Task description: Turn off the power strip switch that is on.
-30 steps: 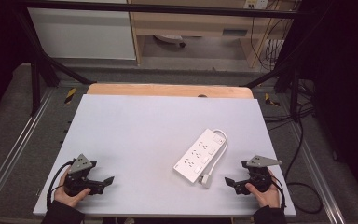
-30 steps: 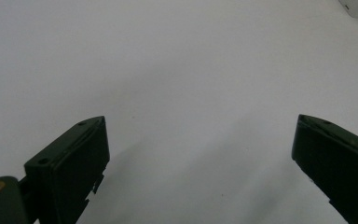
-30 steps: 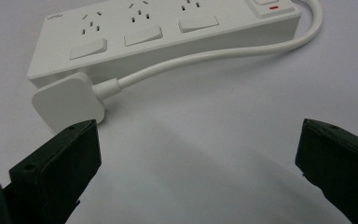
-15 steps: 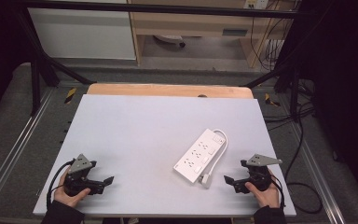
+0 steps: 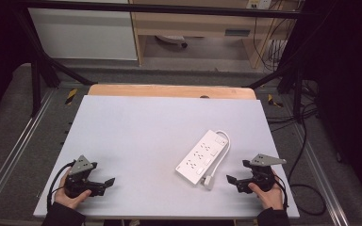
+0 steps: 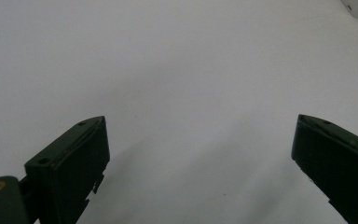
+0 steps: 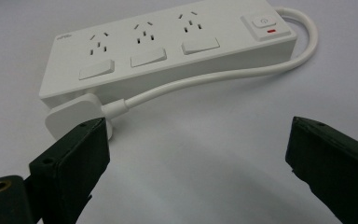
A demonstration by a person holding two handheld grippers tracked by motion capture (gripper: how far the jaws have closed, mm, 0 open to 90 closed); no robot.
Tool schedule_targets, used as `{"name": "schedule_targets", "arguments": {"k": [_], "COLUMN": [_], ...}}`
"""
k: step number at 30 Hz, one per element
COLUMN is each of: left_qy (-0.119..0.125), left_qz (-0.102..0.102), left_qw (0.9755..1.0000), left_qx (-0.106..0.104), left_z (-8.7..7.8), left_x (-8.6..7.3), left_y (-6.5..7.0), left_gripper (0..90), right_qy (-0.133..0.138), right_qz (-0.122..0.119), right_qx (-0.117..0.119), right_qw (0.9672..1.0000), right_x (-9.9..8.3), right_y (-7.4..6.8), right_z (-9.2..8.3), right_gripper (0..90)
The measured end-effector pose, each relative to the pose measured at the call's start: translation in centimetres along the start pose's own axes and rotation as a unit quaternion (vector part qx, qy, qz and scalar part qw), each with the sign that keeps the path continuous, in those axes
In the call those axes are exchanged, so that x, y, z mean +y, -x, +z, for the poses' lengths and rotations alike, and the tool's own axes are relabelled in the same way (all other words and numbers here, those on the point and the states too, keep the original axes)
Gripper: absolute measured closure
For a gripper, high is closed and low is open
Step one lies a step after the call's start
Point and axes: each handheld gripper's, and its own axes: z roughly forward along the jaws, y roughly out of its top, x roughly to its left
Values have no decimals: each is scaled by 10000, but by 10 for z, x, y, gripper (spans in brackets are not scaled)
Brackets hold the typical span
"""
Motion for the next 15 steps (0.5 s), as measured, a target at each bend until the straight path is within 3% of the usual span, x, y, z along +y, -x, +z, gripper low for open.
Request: {"name": "schedule_targets", "arguments": {"k": [15], "left_qy": [42], "left_qz": [-53], "left_qw": [10000], "left_qx": [33], "left_z": [-1], "left_x": [0], "left_y": [-2], "left_gripper": [39], "right_qy": [48], "right_qz": [-49], "right_qx": [-70], "right_qw": [10000], "right_x": [10], "right_y": [-2], "right_z": [1], "right_gripper": [126]}}
